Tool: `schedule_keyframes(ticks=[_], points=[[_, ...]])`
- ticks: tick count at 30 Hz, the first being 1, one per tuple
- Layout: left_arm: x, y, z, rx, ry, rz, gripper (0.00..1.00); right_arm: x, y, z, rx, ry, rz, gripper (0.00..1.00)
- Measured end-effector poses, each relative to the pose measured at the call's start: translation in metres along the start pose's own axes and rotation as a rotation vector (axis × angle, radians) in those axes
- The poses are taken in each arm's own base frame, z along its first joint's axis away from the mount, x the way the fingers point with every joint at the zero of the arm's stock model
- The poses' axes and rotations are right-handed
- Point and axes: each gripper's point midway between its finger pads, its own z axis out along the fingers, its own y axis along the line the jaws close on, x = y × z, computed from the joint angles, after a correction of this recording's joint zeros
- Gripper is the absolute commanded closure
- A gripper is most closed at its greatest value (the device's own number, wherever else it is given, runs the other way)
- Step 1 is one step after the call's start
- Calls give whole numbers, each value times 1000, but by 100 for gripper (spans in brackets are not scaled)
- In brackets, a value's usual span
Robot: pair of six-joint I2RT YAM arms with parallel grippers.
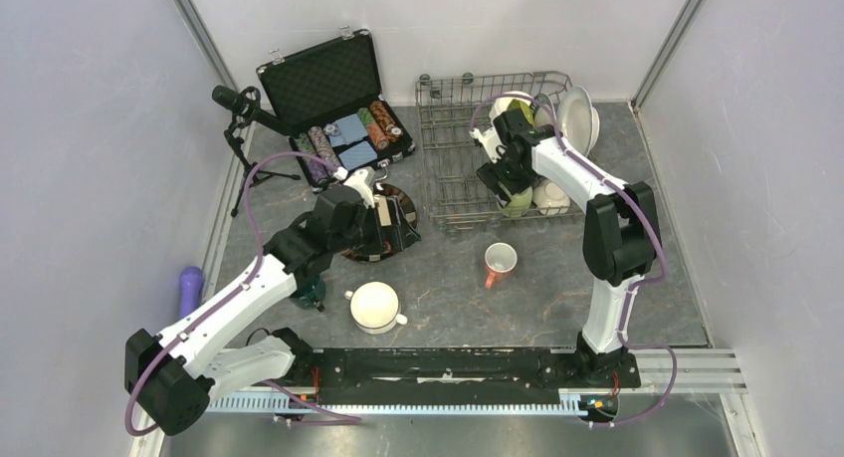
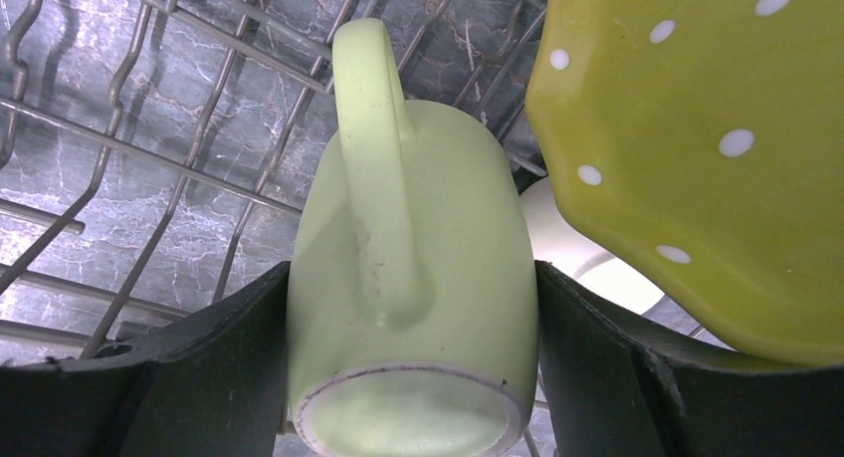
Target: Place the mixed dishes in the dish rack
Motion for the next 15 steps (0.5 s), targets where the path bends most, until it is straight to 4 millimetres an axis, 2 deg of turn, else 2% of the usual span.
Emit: schedule_keyframes(ticks=[1, 2, 3, 4, 15], points=[[1, 2, 0, -8, 2, 3, 1, 1, 1, 0, -6, 3, -2, 41], [1, 3, -1, -14, 2, 6, 1, 2, 1, 0, -11, 6, -3, 14], [1, 4, -1, -18, 2, 8, 1, 2, 2, 1, -14, 8, -6, 6], [2, 6, -2, -26, 3, 9, 1, 3, 3, 1, -19, 10, -8, 2], [4, 22, -13, -111, 1, 31, 0, -2, 9, 0, -58, -9, -4, 2]])
